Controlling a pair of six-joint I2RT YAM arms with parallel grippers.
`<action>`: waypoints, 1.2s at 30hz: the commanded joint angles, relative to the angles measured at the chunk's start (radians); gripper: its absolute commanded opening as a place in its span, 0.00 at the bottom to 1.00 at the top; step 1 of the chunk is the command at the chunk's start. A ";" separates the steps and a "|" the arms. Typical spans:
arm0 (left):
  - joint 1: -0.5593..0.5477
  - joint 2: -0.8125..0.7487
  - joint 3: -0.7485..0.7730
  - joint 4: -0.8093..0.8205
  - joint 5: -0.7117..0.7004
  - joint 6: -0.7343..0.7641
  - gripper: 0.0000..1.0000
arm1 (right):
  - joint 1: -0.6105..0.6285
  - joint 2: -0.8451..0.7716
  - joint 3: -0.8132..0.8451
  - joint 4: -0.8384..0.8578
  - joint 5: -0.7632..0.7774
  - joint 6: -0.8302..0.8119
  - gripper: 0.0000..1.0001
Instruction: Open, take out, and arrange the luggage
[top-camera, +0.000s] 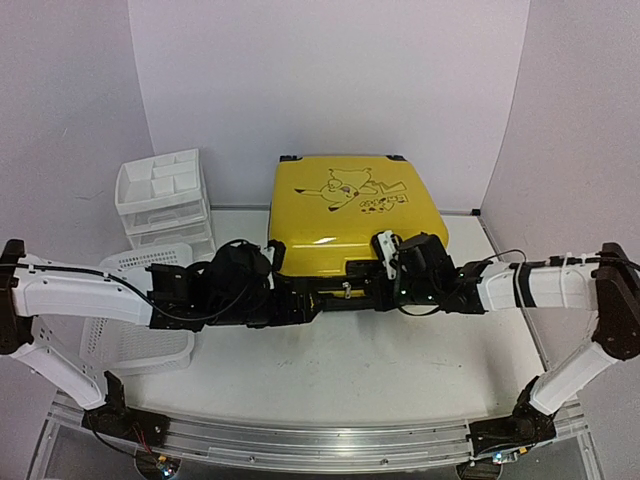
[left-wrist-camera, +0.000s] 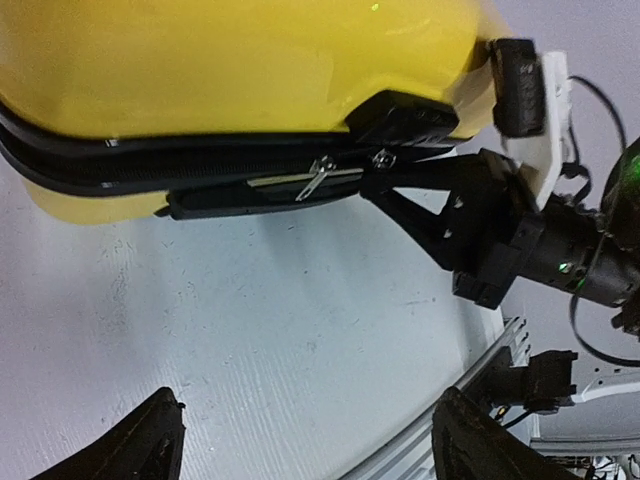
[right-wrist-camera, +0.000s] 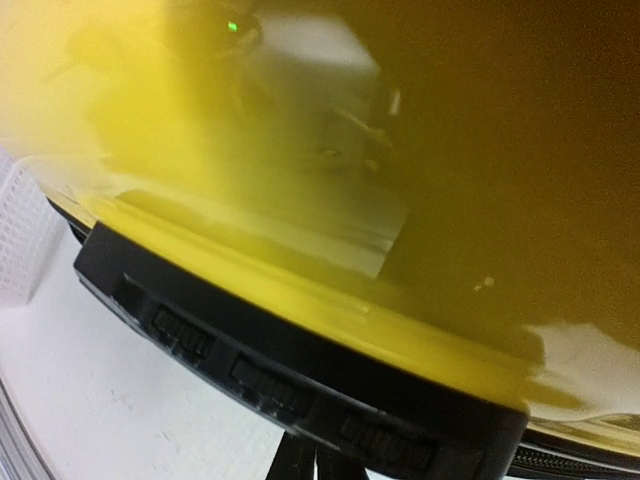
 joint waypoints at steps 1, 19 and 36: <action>0.033 0.061 -0.055 0.176 0.051 -0.196 0.79 | 0.016 0.071 0.119 0.096 -0.098 0.163 0.00; 0.166 0.548 -0.187 1.236 0.125 -0.694 0.68 | 0.056 0.085 0.143 0.036 -0.113 0.043 0.00; 0.082 0.638 -0.189 1.260 -0.356 -0.561 0.55 | 0.082 0.070 0.207 -0.102 -0.151 -0.088 0.00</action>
